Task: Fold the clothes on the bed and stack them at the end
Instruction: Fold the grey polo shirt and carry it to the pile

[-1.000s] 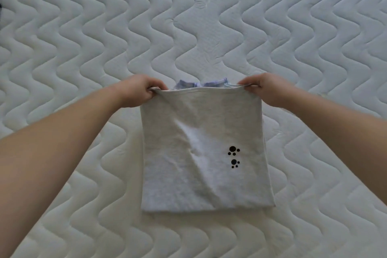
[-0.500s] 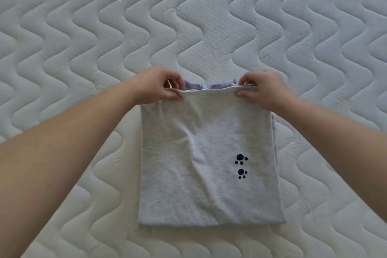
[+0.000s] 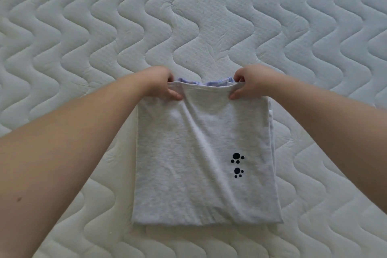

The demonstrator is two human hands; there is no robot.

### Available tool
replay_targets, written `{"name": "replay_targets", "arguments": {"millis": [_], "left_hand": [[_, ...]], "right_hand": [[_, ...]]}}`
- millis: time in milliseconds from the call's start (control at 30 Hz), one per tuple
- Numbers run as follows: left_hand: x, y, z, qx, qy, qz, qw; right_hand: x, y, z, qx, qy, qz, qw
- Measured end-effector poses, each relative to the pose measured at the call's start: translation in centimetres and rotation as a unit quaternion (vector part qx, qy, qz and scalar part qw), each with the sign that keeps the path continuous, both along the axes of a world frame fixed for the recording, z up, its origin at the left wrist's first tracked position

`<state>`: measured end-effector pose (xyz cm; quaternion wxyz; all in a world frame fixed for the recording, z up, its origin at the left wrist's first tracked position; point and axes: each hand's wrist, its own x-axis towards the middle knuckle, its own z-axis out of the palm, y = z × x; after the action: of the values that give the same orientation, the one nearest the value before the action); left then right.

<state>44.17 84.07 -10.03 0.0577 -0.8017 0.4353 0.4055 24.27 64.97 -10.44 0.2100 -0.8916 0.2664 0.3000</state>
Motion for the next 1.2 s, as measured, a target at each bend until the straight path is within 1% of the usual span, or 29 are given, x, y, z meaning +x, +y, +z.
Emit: {"name": "replay_targets", "arguments": {"millis": [33, 100, 333, 400, 500, 567, 667, 833, 1000, 1100, 1200], "left_hand": [[0.0, -0.3, 0.4, 0.019, -0.005, -0.028, 0.999], [-0.2, -0.4, 0.9, 0.025, -0.005, -0.042, 0.999], [-1.1, 1.3, 2.2, -0.038, -0.002, -0.020, 0.999], [-1.2, 1.8, 3.5, -0.033, 0.003, -0.025, 0.999], [-1.8, 1.6, 6.3, -0.008, -0.022, -0.074, 0.997], [-2.5, 1.7, 8.7, -0.015, -0.034, -0.086, 0.996], [-3.4, 2.4, 13.3, -0.056, -0.057, -0.092, 0.992], [-3.9, 4.2, 22.9, -0.157, -0.110, -0.073, 0.979], [-4.4, 4.3, 30.8, -0.219, -0.172, -0.068, 0.958], [-4.3, 5.1, 32.4, -0.278, -0.234, -0.066, 0.929], [-4.9, 6.7, 30.2, -0.326, -0.273, -0.055, 0.903]], "right_hand": [[0.2, 0.1, 0.3, -0.004, -0.001, 0.011, 1.000], [0.4, 0.4, 0.7, 0.001, -0.018, 0.023, 1.000], [-2.2, 1.4, 1.4, 0.004, -0.098, 0.003, 0.995], [-2.8, 1.5, 2.5, 0.000, -0.101, 0.008, 0.995], [-3.8, 2.2, 4.9, -0.021, -0.092, 0.049, 0.994], [-4.5, 2.9, 7.2, -0.026, -0.112, 0.048, 0.992], [-5.7, 3.5, 11.8, -0.052, -0.154, 0.019, 0.986], [-6.5, 3.4, 21.1, -0.096, -0.244, 0.006, 0.965], [-6.1, 3.8, 29.1, -0.169, -0.285, 0.012, 0.943], [-6.4, 5.0, 31.2, -0.220, -0.322, 0.036, 0.920], [-7.6, 6.5, 29.6, -0.271, -0.364, 0.078, 0.888]]}}
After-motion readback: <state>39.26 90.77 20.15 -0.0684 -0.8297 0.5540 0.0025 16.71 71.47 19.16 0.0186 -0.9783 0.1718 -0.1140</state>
